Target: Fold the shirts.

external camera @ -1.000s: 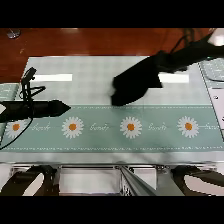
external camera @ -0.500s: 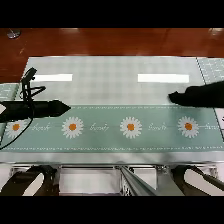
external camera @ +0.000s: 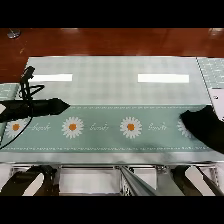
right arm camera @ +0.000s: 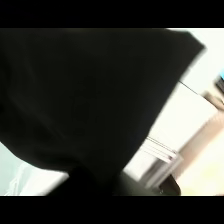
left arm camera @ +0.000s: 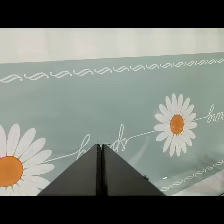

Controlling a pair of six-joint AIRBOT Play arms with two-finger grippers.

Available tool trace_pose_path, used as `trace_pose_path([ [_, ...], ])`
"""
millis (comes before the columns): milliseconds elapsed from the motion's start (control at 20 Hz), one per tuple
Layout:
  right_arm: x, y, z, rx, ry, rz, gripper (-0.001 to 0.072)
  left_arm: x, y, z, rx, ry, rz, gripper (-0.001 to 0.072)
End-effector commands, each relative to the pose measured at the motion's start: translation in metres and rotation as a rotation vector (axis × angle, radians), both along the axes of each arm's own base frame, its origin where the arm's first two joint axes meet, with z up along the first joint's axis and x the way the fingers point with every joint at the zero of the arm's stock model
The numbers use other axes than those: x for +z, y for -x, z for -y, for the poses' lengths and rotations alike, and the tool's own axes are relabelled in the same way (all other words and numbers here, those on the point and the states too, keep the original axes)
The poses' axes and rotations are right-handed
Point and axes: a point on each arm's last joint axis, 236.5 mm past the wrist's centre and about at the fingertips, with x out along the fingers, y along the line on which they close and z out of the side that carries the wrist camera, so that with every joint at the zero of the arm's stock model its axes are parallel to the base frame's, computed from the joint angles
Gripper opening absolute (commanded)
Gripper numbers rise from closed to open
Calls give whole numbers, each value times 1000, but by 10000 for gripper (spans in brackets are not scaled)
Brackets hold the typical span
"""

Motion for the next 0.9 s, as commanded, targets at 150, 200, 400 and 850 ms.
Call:
trace_pose_path([
  [150, 14, -60, 11, -32, 35, 343, 572, 17, -18, 17, -29, 56, 42, 25],
  [200, 31, -95, 8, 1, 30, 489, 387, 30, -30, 19, -41, 55, 77, 25],
  [400, 84, -218, -76, 417, -37, 850, 18, 102, -84, 32, -99, 36, 252, 23],
  [850, -60, -250, -253, 1106, -113, 362, 18, -27, -78, -20, -20, -444, -38, 25],
])
